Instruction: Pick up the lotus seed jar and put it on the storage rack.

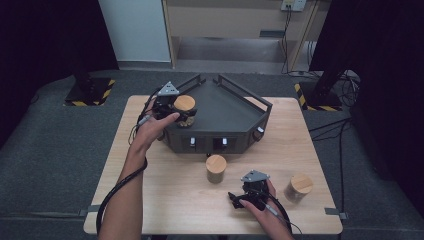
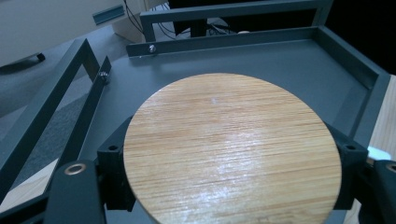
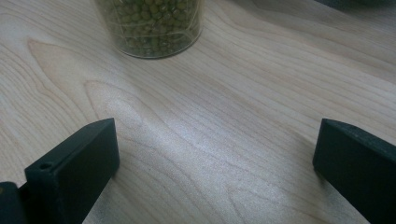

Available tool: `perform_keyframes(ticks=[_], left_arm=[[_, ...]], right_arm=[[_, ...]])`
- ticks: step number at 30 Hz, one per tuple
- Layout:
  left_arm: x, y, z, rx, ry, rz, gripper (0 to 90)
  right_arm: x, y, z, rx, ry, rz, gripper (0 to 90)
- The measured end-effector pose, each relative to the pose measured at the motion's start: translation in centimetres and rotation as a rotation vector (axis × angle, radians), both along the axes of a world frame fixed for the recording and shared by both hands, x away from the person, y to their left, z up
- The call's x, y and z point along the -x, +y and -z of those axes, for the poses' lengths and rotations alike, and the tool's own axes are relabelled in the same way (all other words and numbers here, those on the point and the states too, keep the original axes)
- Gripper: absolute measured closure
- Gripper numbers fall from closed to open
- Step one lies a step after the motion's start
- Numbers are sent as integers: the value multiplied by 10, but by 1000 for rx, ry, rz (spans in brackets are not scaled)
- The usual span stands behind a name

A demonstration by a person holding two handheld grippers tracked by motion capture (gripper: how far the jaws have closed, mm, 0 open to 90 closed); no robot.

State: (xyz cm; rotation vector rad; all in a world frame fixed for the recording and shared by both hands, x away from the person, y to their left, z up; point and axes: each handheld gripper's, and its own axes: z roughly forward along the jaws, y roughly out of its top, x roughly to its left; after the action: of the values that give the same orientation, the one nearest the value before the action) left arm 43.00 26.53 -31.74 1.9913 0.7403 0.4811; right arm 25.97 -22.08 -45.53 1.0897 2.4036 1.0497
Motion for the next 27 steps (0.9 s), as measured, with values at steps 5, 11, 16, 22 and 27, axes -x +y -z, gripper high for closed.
perform_keyframes(ticks=[5, 11, 16, 22, 27], left_arm=[[-2, 3, 2, 4, 8, -7, 238], [-2, 4, 5, 5, 12, -13, 238], [-2, 6, 7, 17, 16, -16, 238], [-8, 9, 5, 27, 48, -18, 238], [-8, 11, 6, 35, 55, -17, 238]], right_arm=[[0, 0, 0, 0, 0, 0, 4], [0, 0, 0, 0, 1, 0, 5], [0, 0, 0, 0, 0, 0, 4], [0, 0, 0, 0, 0, 0, 4], [0, 0, 0, 0, 0, -1, 4]])
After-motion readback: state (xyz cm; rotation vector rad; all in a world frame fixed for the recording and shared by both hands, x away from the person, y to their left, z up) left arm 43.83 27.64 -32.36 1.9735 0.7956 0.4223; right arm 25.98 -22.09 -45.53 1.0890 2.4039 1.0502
